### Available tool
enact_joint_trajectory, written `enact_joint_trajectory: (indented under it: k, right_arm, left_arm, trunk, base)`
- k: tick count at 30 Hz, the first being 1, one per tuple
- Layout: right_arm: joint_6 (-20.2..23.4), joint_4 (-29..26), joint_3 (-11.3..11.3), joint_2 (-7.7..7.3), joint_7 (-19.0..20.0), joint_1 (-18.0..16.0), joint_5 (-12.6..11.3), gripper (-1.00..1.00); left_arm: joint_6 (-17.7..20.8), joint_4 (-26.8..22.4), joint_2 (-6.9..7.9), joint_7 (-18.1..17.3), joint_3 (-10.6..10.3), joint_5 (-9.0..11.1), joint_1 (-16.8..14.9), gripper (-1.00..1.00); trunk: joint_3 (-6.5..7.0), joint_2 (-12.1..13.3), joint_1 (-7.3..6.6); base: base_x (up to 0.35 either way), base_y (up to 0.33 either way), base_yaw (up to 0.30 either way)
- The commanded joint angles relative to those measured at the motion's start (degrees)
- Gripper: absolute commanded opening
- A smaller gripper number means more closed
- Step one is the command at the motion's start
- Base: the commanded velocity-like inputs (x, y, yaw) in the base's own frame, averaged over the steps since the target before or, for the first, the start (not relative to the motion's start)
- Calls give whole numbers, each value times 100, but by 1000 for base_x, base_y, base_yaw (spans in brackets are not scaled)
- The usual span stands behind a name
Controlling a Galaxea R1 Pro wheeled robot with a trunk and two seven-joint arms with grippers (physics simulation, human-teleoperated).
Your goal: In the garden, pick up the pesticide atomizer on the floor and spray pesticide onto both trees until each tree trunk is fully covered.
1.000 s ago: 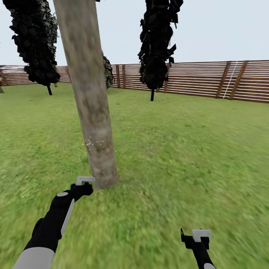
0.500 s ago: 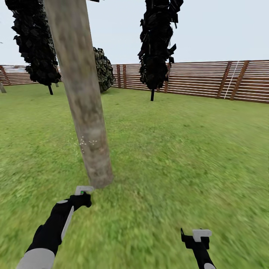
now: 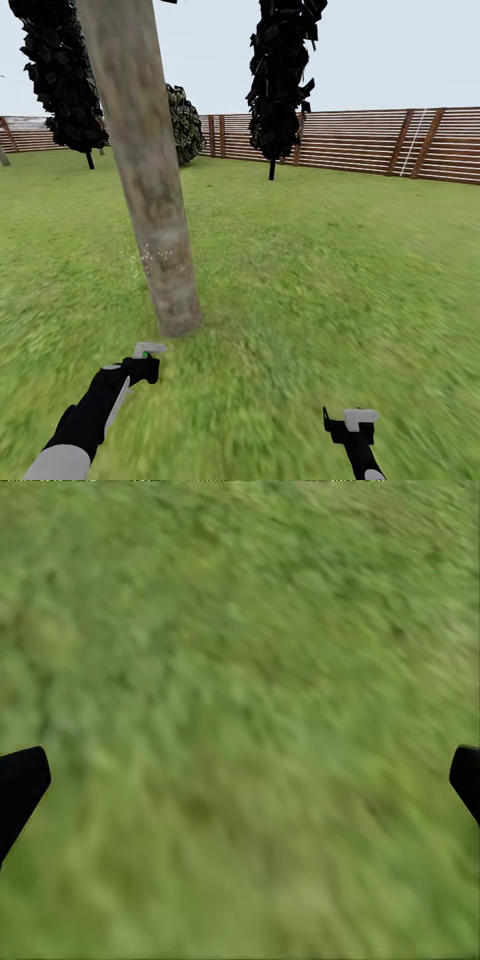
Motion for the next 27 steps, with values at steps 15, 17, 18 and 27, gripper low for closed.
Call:
enact_joint_trajectory:
  k: [15, 17, 18, 27]
  right_arm:
    - [0, 0, 0, -1, 1, 0, 0, 100]
    - [0, 2, 0, -1, 2, 0, 0, 100]
    - [0, 3, 0, -1, 3, 0, 0, 100]
    - [0, 1, 0, -1, 5, 0, 0, 100]
  left_arm:
    - [-327, 204, 318, -51, 258, 103, 1, -100]
    - [-662, 379, 401, -73, 239, 107, 2, -100]
    - [-781, 458, 377, -75, 201, 101, 5, -100]
    - [-1026, 806, 123, -90, -556, 135, -2, -100]
  trunk:
    - [0, 0, 0]
    - [0, 0, 0]
    - [0, 0, 0]
    - [0, 0, 0]
  base:
    - [206, 22, 0]
    - [0, 0, 0]
    - [0, 0, 0]
    - [0, 0, 0]
